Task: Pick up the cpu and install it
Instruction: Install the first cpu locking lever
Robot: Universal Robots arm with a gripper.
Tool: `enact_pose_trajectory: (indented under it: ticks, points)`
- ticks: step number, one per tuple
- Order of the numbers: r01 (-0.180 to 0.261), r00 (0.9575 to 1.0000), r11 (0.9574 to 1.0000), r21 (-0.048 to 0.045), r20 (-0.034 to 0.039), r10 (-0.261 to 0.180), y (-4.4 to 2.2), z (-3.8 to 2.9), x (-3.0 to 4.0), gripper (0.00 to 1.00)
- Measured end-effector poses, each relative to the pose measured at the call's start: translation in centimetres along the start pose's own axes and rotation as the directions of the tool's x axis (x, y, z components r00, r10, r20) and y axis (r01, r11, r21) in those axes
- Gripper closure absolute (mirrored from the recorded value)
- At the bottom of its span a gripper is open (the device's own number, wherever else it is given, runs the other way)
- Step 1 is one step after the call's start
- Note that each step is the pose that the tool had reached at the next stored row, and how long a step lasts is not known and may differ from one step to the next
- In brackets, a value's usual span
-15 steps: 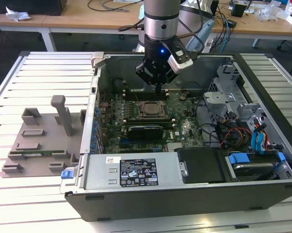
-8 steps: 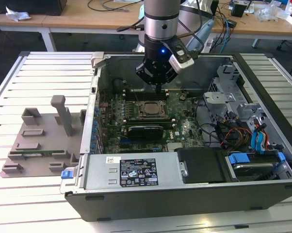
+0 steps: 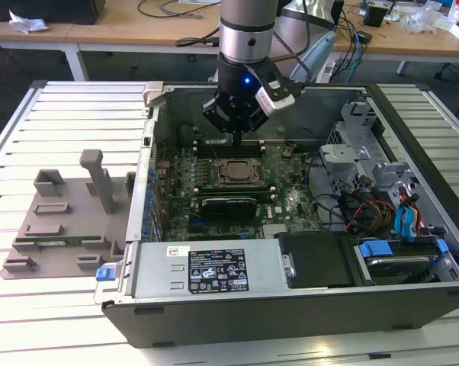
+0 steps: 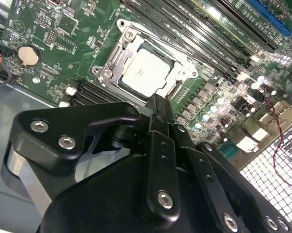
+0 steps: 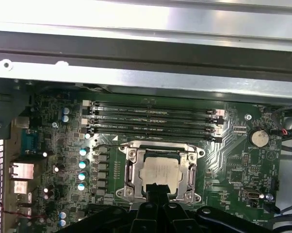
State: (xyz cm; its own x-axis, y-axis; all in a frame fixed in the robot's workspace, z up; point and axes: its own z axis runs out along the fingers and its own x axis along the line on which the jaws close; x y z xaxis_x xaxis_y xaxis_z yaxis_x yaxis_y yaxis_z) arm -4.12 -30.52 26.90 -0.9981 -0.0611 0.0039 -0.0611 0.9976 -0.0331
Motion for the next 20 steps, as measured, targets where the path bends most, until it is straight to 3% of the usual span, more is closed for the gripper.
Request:
enact_pose_trajectory:
  ticks: [15,20]
  points:
    - [0.000,1.0000,1.0000,0.0000,0.0000,0.000,0.60,0.00,1.52,0.89]
    - [0.000,1.0000,1.0000,0.0001,0.0000,0.000,0.68,0.00,2.33,0.89]
